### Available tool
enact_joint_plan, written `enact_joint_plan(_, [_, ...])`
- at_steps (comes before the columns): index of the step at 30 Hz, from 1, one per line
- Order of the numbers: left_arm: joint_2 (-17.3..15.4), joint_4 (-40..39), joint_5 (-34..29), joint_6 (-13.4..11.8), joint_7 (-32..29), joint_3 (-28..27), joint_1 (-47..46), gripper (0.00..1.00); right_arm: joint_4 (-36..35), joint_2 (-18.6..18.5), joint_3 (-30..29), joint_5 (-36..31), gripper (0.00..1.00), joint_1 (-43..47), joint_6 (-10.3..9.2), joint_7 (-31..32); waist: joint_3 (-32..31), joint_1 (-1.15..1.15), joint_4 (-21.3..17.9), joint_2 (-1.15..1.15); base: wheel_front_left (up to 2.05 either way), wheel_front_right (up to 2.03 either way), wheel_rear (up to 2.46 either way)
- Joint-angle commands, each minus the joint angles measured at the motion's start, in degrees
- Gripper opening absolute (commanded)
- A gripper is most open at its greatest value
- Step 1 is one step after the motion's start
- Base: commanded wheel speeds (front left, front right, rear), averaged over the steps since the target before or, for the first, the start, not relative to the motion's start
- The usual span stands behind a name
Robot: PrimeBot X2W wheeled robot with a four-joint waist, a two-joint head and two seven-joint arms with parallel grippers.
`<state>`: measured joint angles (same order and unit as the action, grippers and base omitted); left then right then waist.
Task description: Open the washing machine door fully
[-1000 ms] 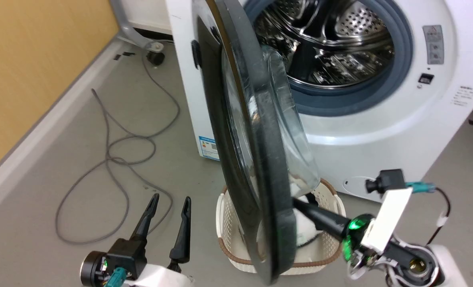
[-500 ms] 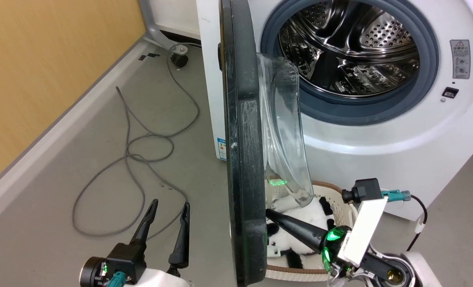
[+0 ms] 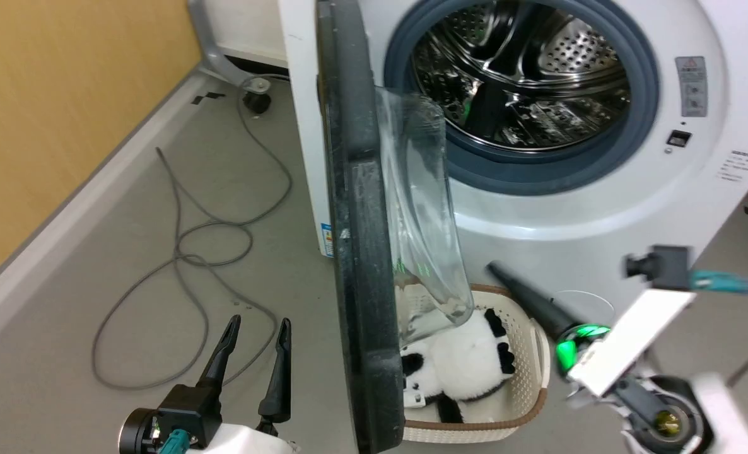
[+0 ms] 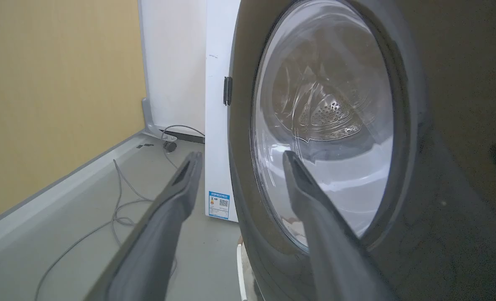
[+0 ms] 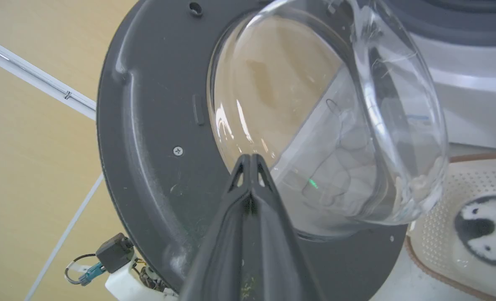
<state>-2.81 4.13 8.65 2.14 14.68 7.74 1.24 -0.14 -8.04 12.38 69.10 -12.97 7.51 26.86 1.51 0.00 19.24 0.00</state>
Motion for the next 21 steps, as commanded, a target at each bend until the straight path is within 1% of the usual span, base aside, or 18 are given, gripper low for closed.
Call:
enact_joint_plan(1, [-0.07, -0.14, 0.18, -0.03, 0.32, -0.24, 0.53, 1.00, -1.32, -1.48, 0.12, -1.91, 0.00, -0.73, -0.02, -2.01, 0.07, 0.00, -0.39, 0.00, 0.00, 0.00, 0.00])
enact_joint_plan(4, [-0.07, -0.07, 0.35, 0.12, 0.32, -0.31, 0.13, 1.00, -4.58, -7.32, 2.65, -10.46, 0.00, -0.15, -0.02, -9.60, 0.04, 0.00, -0.89, 0.00, 0.00, 0.00, 0.00])
enact_joint_plan(7, [-0.07, -0.06, 0.46, 0.02, 0.32, -0.51, 0.12, 1.00, -4.82, -12.80, 4.68, -19.66, 0.00, 1.45, -0.02, -18.10, -0.25, 0.00, -1.38, 0.00, 0.00, 0.00, 0.00])
enact_joint_plan(9, [-0.07, -0.03, 0.49, 0.04, 0.32, -0.65, 0.39, 1.00, -3.16, -14.97, 3.96, -26.62, 0.00, 2.94, -0.02, -23.92, -0.64, 0.00, -1.67, 0.00, 0.00, 0.00, 0.00])
enact_joint_plan(10, [-0.07, 0.02, 0.53, 0.14, 0.32, -0.73, 0.60, 1.00, -2.22, -15.15, 3.13, -29.50, 0.00, 3.86, -0.02, -26.37, -0.82, 0.00, -1.82, 0.00, 0.00, 0.00, 0.00])
enact_joint_plan(12, [-0.07, -0.01, 0.68, 0.32, 0.32, -1.05, 1.10, 1.00, -0.73, -14.02, 0.68, -33.91, 0.00, 5.93, -0.02, -30.24, -1.12, 0.00, -2.32, 0.00, 0.00, 0.00, 0.00])
enact_joint_plan(15, [-0.07, -0.09, 0.86, 0.46, 0.32, -1.63, 1.76, 1.00, 0.46, -11.39, -3.47, -40.33, 0.00, 9.20, -0.02, -33.93, -1.37, 0.00, -3.32, 0.00, 0.00, 0.00, 0.00])
enact_joint_plan(18, [-0.07, -0.21, 1.07, 0.62, 0.32, -2.32, 2.21, 1.00, 0.83, -7.10, -7.83, -43.92, 0.00, 12.55, -0.02, -36.60, -1.50, 0.00, -4.48, 0.00, 0.00, 0.00, 0.00])
enact_joint_plan(21, [-0.07, -0.46, 1.00, 0.89, 0.32, -3.26, 2.66, 1.00, 0.54, -4.26, -10.57, -47.74, 0.00, 15.40, -0.02, -38.42, -1.55, 0.00, -5.70, 0.00, 0.00, 0.00, 0.00])
